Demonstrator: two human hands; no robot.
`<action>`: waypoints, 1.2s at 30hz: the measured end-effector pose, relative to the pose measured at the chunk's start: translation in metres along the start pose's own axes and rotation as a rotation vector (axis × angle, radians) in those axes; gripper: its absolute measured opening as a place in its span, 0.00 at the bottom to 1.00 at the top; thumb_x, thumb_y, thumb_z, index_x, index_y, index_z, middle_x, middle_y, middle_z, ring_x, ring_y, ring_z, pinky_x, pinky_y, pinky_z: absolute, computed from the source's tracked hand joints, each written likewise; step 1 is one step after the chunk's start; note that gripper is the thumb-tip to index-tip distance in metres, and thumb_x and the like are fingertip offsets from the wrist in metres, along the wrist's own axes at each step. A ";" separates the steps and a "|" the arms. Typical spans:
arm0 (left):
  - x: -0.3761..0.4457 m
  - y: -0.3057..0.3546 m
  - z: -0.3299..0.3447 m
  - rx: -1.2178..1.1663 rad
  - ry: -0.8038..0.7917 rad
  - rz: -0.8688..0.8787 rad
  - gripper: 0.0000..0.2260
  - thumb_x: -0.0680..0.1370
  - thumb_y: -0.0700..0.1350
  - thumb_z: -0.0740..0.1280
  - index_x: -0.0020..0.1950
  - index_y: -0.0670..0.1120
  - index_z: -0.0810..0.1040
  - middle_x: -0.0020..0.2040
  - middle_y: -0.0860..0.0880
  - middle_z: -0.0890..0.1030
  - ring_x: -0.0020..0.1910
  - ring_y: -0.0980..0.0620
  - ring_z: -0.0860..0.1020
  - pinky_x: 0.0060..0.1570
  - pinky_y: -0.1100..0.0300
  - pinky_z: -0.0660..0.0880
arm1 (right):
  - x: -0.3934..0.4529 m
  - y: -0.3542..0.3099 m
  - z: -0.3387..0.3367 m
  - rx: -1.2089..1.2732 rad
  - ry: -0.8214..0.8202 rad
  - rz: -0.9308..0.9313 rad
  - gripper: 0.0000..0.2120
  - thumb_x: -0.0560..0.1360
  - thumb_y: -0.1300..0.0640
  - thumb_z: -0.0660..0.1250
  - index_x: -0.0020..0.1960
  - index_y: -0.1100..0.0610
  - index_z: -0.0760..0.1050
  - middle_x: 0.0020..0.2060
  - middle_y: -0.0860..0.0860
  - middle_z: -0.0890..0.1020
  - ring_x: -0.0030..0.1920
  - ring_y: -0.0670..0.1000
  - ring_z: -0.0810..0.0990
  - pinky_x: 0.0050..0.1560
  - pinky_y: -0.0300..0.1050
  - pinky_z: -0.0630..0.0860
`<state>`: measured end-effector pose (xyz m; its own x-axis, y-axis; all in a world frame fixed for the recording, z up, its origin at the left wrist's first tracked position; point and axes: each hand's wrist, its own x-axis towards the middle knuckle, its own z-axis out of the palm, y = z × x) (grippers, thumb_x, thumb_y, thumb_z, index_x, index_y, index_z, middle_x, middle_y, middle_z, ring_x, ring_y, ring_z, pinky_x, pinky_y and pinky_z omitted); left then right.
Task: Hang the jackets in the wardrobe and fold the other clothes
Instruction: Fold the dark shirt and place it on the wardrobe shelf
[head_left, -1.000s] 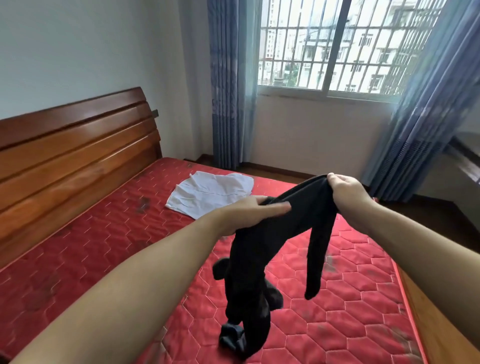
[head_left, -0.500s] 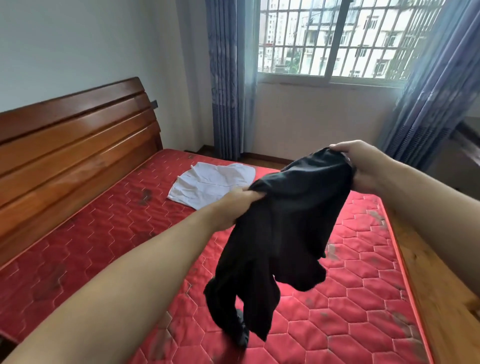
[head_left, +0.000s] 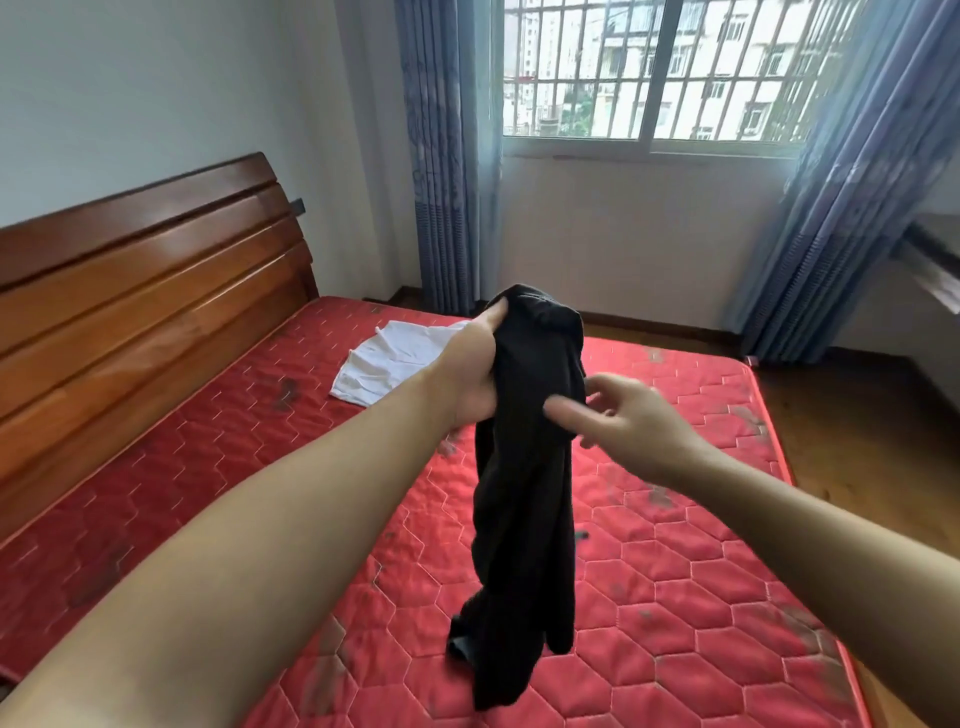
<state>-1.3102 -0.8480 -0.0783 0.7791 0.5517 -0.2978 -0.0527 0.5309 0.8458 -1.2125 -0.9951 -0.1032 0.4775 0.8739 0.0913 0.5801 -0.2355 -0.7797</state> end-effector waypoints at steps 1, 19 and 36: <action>0.001 -0.001 0.000 0.005 0.006 0.008 0.22 0.82 0.58 0.57 0.55 0.42 0.81 0.54 0.41 0.83 0.55 0.45 0.80 0.59 0.53 0.75 | -0.001 0.003 0.003 0.018 -0.045 0.018 0.11 0.73 0.45 0.70 0.45 0.53 0.82 0.37 0.49 0.84 0.34 0.42 0.80 0.39 0.42 0.75; -0.012 -0.012 -0.003 0.716 0.157 0.275 0.26 0.79 0.67 0.53 0.59 0.50 0.78 0.52 0.51 0.81 0.54 0.51 0.79 0.50 0.59 0.75 | 0.032 -0.072 -0.038 0.820 0.098 0.178 0.07 0.81 0.52 0.62 0.49 0.53 0.76 0.47 0.49 0.84 0.49 0.50 0.84 0.56 0.49 0.77; 0.007 -0.031 -0.039 0.914 0.351 0.250 0.12 0.79 0.42 0.61 0.59 0.44 0.79 0.57 0.48 0.81 0.57 0.49 0.78 0.56 0.57 0.73 | 0.022 -0.031 -0.104 0.238 0.482 0.085 0.13 0.81 0.52 0.63 0.47 0.59 0.79 0.46 0.51 0.78 0.33 0.40 0.77 0.28 0.32 0.73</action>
<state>-1.3273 -0.8358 -0.1242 0.5753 0.8161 -0.0548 0.4245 -0.2407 0.8728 -1.1512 -1.0131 -0.0126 0.7974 0.5485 0.2518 0.3875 -0.1455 -0.9103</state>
